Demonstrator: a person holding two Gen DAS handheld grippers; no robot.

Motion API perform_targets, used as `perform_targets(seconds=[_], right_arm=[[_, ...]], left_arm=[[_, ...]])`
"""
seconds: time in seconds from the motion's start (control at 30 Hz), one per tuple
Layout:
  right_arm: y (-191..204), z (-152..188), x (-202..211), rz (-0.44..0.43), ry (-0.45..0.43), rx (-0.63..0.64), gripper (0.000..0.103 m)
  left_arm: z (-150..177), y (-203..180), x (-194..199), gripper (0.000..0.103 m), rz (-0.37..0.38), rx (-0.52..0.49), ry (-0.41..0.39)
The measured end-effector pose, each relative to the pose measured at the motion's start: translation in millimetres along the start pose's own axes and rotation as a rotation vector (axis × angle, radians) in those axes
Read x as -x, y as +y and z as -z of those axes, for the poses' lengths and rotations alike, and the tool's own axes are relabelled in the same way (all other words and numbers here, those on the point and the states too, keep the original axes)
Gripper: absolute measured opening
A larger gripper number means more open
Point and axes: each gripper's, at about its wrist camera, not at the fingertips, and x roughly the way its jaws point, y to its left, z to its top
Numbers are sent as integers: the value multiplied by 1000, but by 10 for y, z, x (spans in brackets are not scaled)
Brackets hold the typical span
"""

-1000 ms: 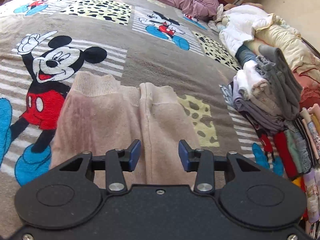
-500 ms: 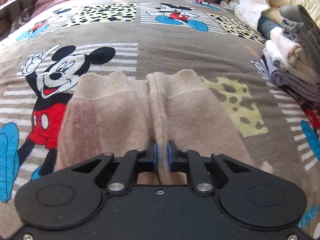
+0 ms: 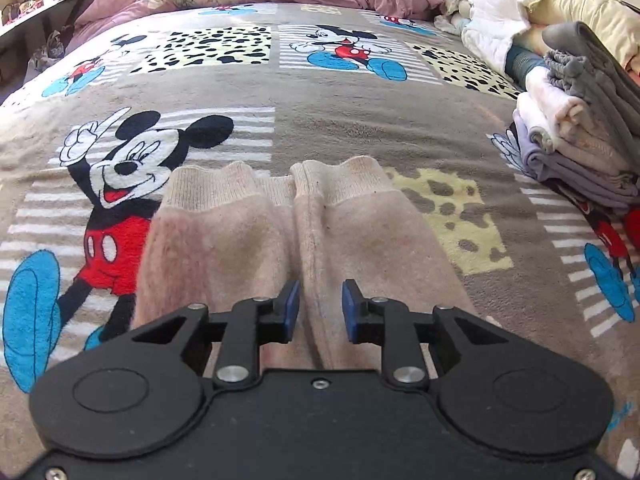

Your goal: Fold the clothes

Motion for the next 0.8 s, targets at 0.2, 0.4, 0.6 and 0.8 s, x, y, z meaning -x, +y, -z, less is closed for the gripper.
perform_targets(seconds=[0.2,0.4,0.6,0.8], right_arm=[[-157,21,49,-18,-4,-80,40],[-327,55,29,-34,-9,-188,41],[-395,71,113,-64,-65,-235,42],[-397,44,198,-103,-129,-260,46]], left_arm=[[624,-36,763,43,130,130,15],[1092,-93,628,38,129,259,75],[1226,-190,707,8,110,312,-26],[1261,-133,517,17,57,279,59]])
